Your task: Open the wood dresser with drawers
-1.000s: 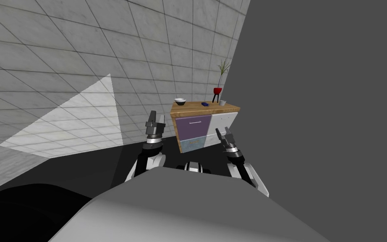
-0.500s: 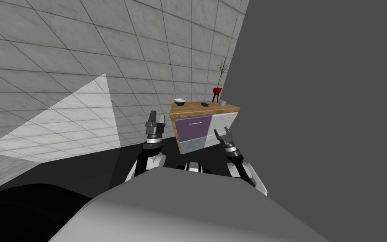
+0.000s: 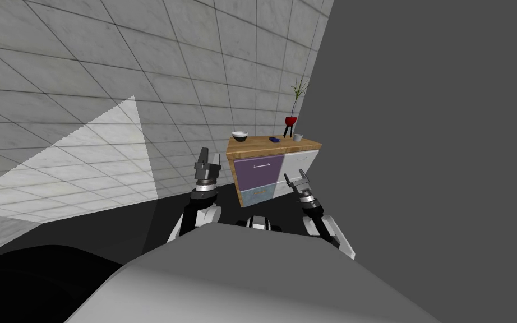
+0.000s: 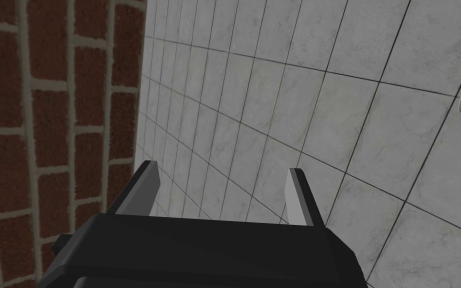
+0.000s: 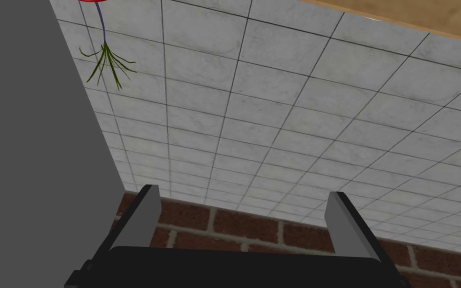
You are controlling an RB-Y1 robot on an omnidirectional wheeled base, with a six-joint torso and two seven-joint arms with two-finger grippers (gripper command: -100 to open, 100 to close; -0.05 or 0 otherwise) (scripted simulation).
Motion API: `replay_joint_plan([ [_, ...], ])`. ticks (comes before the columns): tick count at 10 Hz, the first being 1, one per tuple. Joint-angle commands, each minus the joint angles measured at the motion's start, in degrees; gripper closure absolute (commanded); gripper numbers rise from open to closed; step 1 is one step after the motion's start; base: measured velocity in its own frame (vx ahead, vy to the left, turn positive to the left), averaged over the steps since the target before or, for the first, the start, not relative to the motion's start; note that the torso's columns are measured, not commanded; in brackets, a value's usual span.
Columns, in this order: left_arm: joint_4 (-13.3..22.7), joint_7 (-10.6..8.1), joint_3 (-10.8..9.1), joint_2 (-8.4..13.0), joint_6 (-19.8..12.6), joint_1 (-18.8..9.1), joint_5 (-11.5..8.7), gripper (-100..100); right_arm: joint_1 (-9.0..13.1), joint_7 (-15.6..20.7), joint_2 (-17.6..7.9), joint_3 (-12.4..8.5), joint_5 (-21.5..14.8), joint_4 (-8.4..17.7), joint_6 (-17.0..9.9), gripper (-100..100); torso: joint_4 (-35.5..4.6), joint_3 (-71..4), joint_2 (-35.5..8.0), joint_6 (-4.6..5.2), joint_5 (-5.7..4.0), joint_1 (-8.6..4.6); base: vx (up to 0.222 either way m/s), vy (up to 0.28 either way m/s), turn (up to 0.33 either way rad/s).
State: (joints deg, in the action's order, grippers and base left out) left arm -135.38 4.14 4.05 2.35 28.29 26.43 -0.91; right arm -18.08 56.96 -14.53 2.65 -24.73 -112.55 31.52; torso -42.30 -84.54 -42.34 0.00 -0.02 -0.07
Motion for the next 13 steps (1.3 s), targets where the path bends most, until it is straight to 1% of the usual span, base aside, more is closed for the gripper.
replay_joint_plan([
  [1, 0.0, 0.0, 0.0, 0.0, 0.0, 0.0, 0.0, 0, 0.8, 4.36, -0.06, -0.13, -2.05, 1.36, 0.16, -100, 0.01, -0.02, 0.06, 0.01, 0.01, 0.09, 0.041, 0.05, -0.042],
  [2, 0.0, 0.0, 0.0, 0.0, 0.0, 0.0, 0.0, 0, 1.51, 6.01, -0.1, -0.27, -4.02, 2.68, 0.35, -100, 0.02, -0.04, 0.07, 0.0, 0.03, 0.11, 0.058, 0.062, -0.051],
  [4, 0.0, 0.0, 0.0, 0.0, 0.0, 0.0, 0.0, 0, 1.51, 8.65, -0.1, -0.27, -4.02, 2.68, 0.35, -100, 0.02, -0.05, 0.07, 0.0, 0.03, 0.1, 0.032, 0.05, -0.014],
  [5, 0.0, 0.0, 0.0, 0.0, 0.0, 0.0, 0.0, 0, 2.22, 10.57, -0.13, -0.41, -5.98, 4.03, 0.53, -100, -0.01, 0.02, -0.03, 0.01, 0.0, -0.01, 0.021, 0.047, -0.06],
  [6, 0.0, 0.0, 0.0, 0.0, 0.0, 0.0, 0.0, 0, 2.22, 12.16, -0.13, -0.41, -5.98, 4.03, 0.53, -100, -0.01, 0.02, -0.01, 0.01, 0.0, 0.04, 0.025, 0.052, -0.027],
  [7, 0.0, 0.0, 0.0, 0.0, 0.0, 0.0, 0.0, 0, 2.22, 12.64, -0.13, -0.41, -5.98, 4.03, 0.53, -100, 0.0, -0.01, 0.03, 0.0, 0.02, 0.07, 0.016, 0.026, 0.01],
  [8, 0.0, 0.0, 0.0, 0.0, 0.0, 0.0, 0.0, 0, 2.91, 14.92, -0.11, -0.56, -7.92, 5.41, 0.7, -100, 0.01, -0.02, 0.04, 0.0, 0.0, 0.01, 0.034, 0.051, -0.044],
  [9, 0.0, 0.0, 0.0, 0.0, 0.0, 0.0, 0.0, 0, 2.91, 16.43, -0.11, -0.56, -7.92, 5.41, 0.7, -100, 0.03, -0.06, 0.11, 0.01, 0.02, 0.1, 0.032, 0.054, -0.029],
  [10, 0.0, 0.0, 0.0, 0.0, 0.0, 0.0, 0.0, 0, 3.6, 18.1, -0.04, -0.72, -9.84, 6.83, 0.87, -100, 0.03, -0.06, 0.09, 0.0, 0.03, 0.1, 0.039, 0.067, -0.036],
  [11, 0.0, 0.0, 0.0, 0.0, 0.0, 0.0, 0.0, 0, 3.6, 19.72, -0.04, -0.72, -9.84, 6.83, 0.87, -100, 0.02, -0.05, 0.1, 0.0, 0.03, 0.13, 0.033, 0.063, -0.022],
  [12, 0.0, 0.0, 0.0, 0.0, 0.0, 0.0, 0.0, 0, 3.6, 20.37, -0.04, -0.72, -9.84, 6.83, 0.87, -100, 0.01, -0.03, 0.05, 0.0, 0.03, 0.08, 0.014, 0.032, 0.002],
  [13, 0.0, 0.0, 0.0, 0.0, 0.0, 0.0, 0.0, 0, 4.27, 22.57, 0.1, -0.89, -11.73, 8.27, 1.03, -100, -0.01, 0.01, -0.01, 0.01, -0.01, -0.03, 0.027, 0.054, -0.029],
])
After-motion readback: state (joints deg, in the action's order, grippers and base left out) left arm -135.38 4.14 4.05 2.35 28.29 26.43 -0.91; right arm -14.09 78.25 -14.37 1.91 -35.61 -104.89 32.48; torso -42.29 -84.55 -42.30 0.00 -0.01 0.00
